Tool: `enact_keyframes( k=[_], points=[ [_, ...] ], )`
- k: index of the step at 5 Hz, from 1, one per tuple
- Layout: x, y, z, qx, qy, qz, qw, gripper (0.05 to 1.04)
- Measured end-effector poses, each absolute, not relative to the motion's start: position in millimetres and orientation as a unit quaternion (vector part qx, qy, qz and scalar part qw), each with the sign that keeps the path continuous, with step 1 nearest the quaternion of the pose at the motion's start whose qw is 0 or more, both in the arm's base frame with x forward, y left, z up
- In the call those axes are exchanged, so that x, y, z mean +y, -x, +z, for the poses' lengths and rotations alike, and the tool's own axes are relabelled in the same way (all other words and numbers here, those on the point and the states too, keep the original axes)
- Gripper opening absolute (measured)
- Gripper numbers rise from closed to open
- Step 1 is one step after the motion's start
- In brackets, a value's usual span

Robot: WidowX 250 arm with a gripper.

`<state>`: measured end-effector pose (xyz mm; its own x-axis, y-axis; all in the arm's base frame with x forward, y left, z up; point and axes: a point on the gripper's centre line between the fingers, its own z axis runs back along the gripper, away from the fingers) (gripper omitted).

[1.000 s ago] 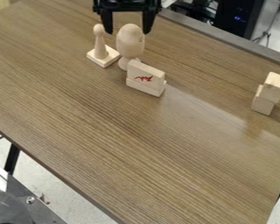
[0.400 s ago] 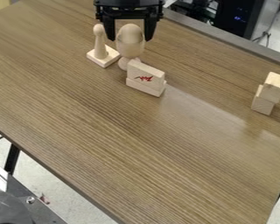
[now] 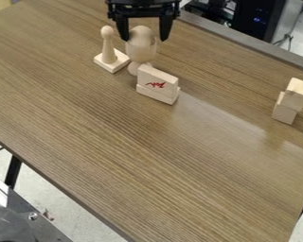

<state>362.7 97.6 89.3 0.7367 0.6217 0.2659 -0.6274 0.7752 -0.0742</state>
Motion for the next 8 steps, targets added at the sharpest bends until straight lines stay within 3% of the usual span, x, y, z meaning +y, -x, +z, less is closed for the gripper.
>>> enact_keyframes(
  k=[1, 4, 6, 7, 8],
  points=[
    [98, -363, 89, -0.141, -0.009, 0.341, 0.929, 0.700],
    [101, -365, 91, -0.142, -0.018, 0.354, 0.924, 0.689],
    [94, -357, 152, -0.224, 0.010, 0.353, 0.908, 0.689],
    [89, -353, 166, -0.241, 0.023, 0.350, 0.905, 0.689],
    [82, -354, 163, -0.234, 0.024, 0.331, 0.914, 0.689]
  ],
)
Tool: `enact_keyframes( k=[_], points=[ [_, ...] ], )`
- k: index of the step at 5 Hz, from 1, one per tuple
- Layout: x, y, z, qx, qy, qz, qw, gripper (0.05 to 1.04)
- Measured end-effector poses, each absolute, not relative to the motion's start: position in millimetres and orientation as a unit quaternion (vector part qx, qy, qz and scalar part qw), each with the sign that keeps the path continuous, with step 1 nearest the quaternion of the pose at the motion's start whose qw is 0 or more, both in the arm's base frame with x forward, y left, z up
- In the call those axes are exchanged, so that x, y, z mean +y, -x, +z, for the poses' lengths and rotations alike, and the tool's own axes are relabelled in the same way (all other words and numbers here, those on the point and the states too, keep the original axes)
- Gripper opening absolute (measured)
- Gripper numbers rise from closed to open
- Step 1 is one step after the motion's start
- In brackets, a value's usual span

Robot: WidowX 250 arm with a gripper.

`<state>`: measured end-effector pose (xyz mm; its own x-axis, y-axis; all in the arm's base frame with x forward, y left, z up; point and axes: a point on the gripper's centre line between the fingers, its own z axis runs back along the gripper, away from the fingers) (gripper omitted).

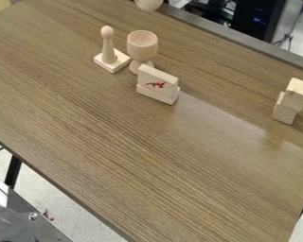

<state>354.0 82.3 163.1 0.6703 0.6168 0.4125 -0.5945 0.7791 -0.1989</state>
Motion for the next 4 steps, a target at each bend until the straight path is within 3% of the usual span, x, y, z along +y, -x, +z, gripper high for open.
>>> enact_keyframes(
  k=[3, 4],
  points=[
    [48, -367, 115, -0.165, 0.023, 0.267, 0.949, 0.689],
    [42, -367, 113, -0.162, 0.024, 0.257, 0.952, 0.689]
  ],
)
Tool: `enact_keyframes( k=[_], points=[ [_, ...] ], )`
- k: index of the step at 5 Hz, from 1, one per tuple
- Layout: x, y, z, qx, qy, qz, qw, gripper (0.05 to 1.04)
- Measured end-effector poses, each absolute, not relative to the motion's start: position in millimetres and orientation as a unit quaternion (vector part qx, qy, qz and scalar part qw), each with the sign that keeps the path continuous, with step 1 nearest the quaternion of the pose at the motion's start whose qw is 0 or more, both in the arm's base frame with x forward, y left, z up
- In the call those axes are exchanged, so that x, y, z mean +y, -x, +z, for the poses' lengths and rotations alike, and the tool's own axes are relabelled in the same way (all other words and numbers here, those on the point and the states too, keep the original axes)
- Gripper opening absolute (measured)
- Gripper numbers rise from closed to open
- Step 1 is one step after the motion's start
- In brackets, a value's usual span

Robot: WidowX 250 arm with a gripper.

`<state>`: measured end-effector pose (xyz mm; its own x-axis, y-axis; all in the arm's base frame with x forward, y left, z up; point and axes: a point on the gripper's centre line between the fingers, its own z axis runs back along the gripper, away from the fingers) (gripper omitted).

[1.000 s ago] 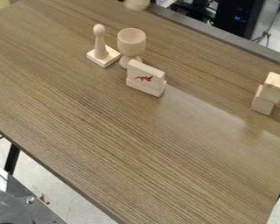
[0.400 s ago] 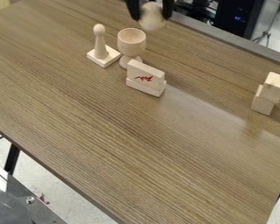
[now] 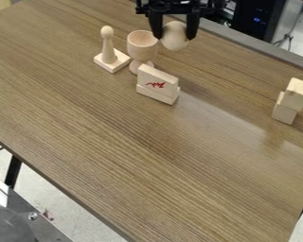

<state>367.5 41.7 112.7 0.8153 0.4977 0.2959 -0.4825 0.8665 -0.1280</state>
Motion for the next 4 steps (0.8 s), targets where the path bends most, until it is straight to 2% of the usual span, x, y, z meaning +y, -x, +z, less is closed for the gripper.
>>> enact_keyframes(
  k=[2, 4],
  points=[
    [10, -357, 111, -0.158, 0.038, 0.223, 0.961, 0.689],
    [-21, -348, 97, -0.157, 0.031, 0.199, 0.967, 0.689]
  ],
)
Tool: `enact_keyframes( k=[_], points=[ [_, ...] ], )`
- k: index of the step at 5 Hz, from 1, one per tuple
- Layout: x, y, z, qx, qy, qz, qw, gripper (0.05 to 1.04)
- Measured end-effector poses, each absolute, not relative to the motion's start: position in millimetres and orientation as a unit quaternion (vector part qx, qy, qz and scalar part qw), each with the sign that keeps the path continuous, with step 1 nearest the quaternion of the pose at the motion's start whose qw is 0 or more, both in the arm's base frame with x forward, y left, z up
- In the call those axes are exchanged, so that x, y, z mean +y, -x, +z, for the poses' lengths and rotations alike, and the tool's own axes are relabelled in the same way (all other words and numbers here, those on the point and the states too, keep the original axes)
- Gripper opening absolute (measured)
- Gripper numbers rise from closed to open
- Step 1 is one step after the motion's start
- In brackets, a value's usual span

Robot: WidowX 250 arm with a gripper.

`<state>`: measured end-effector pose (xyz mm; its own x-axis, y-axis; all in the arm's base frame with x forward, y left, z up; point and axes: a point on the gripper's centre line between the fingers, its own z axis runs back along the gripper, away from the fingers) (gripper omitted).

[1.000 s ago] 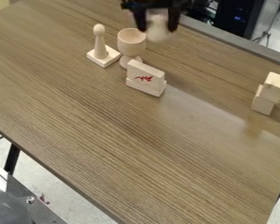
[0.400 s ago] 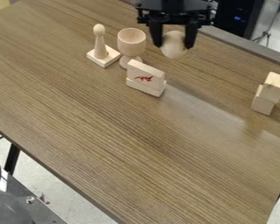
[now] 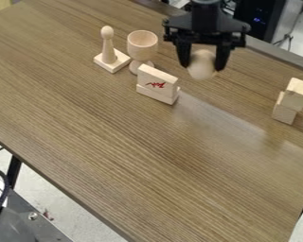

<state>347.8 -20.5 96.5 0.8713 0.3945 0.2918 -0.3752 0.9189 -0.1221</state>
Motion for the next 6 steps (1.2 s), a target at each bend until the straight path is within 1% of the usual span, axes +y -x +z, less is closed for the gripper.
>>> enact_keyframes(
  k=[1, 2, 3, 4, 5, 6],
  points=[
    [-32, -343, 83, -0.152, 0.022, 0.187, 0.970, 0.689],
    [-41, -321, 61, -0.127, 0.012, 0.177, 0.976, 0.689],
    [-48, -312, 52, -0.120, 0.007, 0.168, 0.978, 0.689],
    [-48, -309, 50, -0.119, 0.005, 0.167, 0.979, 0.726],
    [-46, -302, 45, -0.110, 0.002, 0.170, 0.979, 0.840],
    [-41, -276, 51, -0.109, 0.003, 0.174, 0.979, 1.006]
  ],
)
